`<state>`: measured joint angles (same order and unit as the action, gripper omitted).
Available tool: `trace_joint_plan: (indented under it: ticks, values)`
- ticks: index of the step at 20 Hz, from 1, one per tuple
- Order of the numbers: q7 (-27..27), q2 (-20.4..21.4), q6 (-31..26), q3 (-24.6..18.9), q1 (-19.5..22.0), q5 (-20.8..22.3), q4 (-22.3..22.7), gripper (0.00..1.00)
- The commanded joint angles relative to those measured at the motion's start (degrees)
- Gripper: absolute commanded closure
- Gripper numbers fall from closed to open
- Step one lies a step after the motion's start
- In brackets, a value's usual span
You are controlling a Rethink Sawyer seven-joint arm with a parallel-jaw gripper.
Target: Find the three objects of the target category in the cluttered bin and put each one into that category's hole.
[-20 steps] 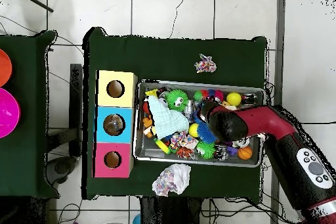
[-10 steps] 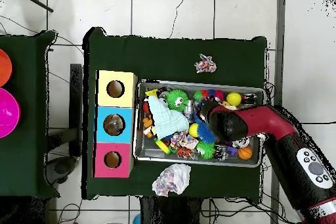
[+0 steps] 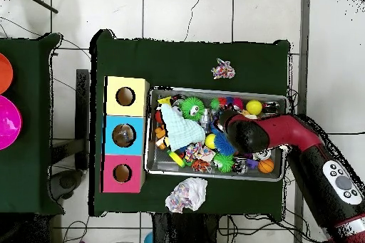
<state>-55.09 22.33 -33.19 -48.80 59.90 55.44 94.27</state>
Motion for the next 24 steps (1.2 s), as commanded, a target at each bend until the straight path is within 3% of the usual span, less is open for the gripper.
trace_joint_plan:
  ticks: [1,18,24]
  values:
    - [12.8,0.9,-3.8,-0.3,-0.5,0.1,-0.4,1.0]
    - [12.1,6.7,-7.2,-1.6,-1.7,-4.3,1.4,1.0]
    - [12.4,6.8,-6.7,-1.0,-1.6,-4.5,1.7,1.0]
